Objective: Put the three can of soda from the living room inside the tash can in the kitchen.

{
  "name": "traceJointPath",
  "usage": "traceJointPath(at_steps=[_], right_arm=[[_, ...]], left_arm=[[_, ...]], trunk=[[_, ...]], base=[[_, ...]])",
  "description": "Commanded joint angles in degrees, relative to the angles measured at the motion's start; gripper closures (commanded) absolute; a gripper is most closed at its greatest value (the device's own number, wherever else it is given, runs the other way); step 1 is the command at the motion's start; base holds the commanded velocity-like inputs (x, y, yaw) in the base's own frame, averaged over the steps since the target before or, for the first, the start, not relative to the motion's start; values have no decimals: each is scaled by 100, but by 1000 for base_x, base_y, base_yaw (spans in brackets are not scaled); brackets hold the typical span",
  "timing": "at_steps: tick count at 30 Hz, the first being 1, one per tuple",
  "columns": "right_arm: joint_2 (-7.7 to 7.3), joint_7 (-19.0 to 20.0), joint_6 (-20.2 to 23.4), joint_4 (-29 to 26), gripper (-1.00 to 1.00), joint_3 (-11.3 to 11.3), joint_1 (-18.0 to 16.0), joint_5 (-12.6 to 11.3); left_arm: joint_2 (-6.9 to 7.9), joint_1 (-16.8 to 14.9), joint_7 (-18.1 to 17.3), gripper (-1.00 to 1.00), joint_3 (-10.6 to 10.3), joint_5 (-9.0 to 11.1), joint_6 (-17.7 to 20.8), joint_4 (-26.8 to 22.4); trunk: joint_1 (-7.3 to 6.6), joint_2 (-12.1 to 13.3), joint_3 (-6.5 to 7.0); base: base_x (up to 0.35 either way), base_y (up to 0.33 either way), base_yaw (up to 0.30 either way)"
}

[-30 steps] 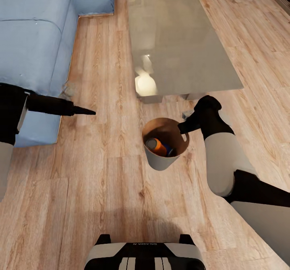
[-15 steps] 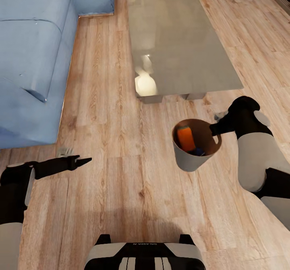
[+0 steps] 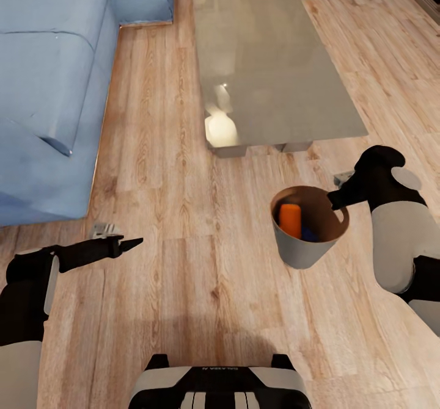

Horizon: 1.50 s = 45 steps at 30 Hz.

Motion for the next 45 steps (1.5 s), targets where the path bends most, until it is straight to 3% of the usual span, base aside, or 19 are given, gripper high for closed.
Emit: traceJointPath(at_steps=[1,6,12,13,14,15,17,21,25,27,29,31,32,37,39,45], right_arm=[[-55,39,82,1,100,-15,0,-99],[-251,47,82,12,100,-52,6,-111],[-643,340,82,36,100,-64,12,-119],[-836,448,82,66,100,-56,15,-124],[-899,478,82,84,100,-54,15,-126],[-1086,543,82,165,100,-54,17,-140],[-1279,574,82,272,100,-62,17,-155],[-1773,593,-421,694,100,-81,18,-198],[-2093,574,-854,987,100,-89,18,-223],[-2435,484,-1198,1219,100,-94,20,-232],[-2618,312,-1288,1335,100,-103,23,-279],[-2771,-47,-1334,1456,100,-186,25,-500],[-2868,-390,-1353,1576,100,-299,22,-743],[-3096,-1465,-1369,2052,100,-601,19,-1596],[-3125,-1636,-1315,2172,100,-647,18,-1733],[-3073,-1715,-880,2251,100,-643,11,-1801]], left_arm=[[0,0,12,-100,0,-6,260,-2],[-1,0,23,-100,0,-15,501,-4],[0,0,25,-100,0,-9,530,-10],[0,0,22,-100,0,-9,521,-11],[-1,0,22,-100,0,-9,518,-12],[-2,0,19,-100,0,-3,509,-17],[-2,0,18,-100,-3,3,501,-23],[-2,0,16,-100,-6,8,491,-29],[-2,0,12,-100,-8,9,487,-35],[-2,0,9,-100,-8,24,486,-87],[-2,0,10,-100,-8,31,485,-103],[-2,0,13,-100,-8,32,485,-110],[-2,0,14,-100,-8,25,485,-113],[-2,0,73,-100,-12,-11,490,-92],[-2,0,238,-100,-18,-8,493,-87],[-17,0,493,-100,-25,38,486,-72]], trunk=[[-23,42,19],[-132,242,109],[-264,483,216],[-286,523,234],[-308,563,252],[-330,603,270],[-374,683,306],[-462,844,378],[-550,1004,450],[-594,1084,486],[-638,1165,521],[-682,1245,557],[-704,1285,575],[-813,1485,665],[-857,1566,701],[-923,1686,755]], base=[[0,0,0],[0,0,0],[0,0,0],[0,0,0],[0,0,0],[0,0,0],[0,0,0],[0,0,0],[0,0,0],[0,0,0],[0,0,0],[0,0,0],[0,0,0],[0,0,0],[0,0,0],[0,0,0]])
